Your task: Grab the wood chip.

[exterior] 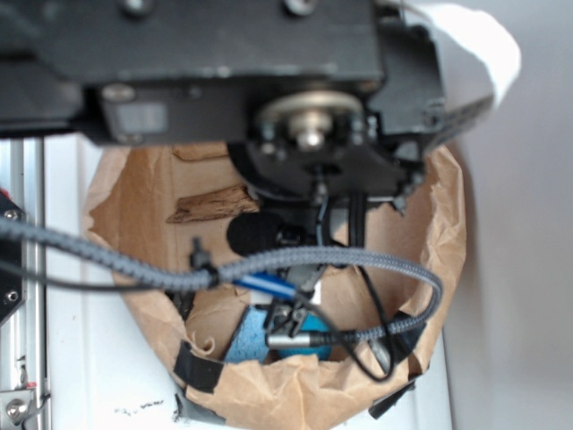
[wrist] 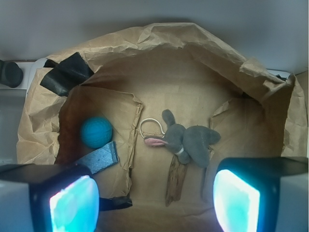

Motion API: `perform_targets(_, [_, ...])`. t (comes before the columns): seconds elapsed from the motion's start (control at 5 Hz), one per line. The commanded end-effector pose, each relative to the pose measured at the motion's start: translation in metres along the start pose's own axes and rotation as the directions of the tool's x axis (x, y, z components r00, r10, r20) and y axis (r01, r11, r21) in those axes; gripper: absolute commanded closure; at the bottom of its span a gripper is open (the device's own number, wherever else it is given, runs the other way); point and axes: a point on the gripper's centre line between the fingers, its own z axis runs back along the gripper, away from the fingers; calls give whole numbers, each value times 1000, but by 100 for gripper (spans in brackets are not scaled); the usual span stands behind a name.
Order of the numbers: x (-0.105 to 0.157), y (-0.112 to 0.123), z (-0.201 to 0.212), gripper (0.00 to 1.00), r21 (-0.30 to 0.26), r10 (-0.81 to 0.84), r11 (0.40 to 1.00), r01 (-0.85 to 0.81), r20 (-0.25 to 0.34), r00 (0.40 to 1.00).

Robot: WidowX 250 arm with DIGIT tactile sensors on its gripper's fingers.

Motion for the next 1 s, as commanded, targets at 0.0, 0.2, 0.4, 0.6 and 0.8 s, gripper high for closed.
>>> perform_targets(0.0, [8,25,-32,0,-93,204,975,-202,13,979])
perform_targets(0.2, [11,32,-48,0,-79,259,963,-258,7,966])
perform_targets(0.4, [12,36,-63,0,-81,357,931,-355,2,934])
perform_targets(0.6, [11,41,-75,0,-35,359,933,-358,17,933])
perform_targets(0.8, [6,52,-75,0,-39,371,928,-370,13,929])
